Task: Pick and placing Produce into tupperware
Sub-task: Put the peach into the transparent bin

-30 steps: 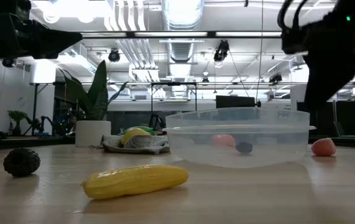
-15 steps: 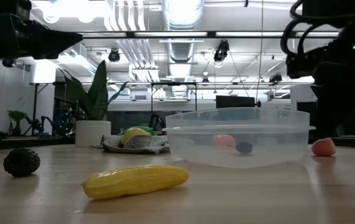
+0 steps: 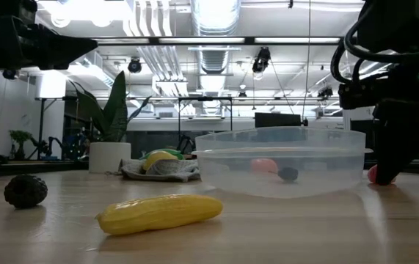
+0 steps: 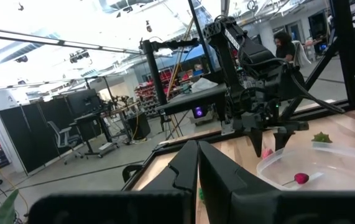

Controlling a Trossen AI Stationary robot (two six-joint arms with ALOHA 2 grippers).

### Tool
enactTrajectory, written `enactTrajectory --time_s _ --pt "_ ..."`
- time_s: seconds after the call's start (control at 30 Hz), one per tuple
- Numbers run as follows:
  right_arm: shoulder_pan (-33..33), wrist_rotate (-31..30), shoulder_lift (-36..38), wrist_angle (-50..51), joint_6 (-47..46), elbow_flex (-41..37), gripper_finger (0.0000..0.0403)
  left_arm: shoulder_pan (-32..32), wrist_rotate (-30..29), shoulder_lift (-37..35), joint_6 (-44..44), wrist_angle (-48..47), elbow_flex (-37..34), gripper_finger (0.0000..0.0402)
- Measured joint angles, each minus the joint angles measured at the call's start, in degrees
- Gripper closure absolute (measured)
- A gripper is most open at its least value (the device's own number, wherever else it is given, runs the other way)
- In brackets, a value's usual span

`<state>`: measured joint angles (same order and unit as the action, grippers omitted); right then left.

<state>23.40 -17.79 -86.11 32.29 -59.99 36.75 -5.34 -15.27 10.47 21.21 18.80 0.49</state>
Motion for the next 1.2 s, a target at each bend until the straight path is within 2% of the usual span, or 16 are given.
enactTrajectory --time_s 0.3,0.8,1.2 --pt "0.0 0.3 -0.1 -0.4 0.0 -0.1 0.0202 0.0 0.0 0.0 0.0 0.0 0.0 0.0402" --pt "0.0 2.2 -0.1 -0.5 0.4 -0.2 0.0339 0.0 0.0 0.0 0.0 0.0 0.0 0.0402" --pt "-0.1 2.6 0.6 -0.4 0.5 0.6 0.0344 0.0 0.0 0.1 0.0 0.0 0.0 0.0402"
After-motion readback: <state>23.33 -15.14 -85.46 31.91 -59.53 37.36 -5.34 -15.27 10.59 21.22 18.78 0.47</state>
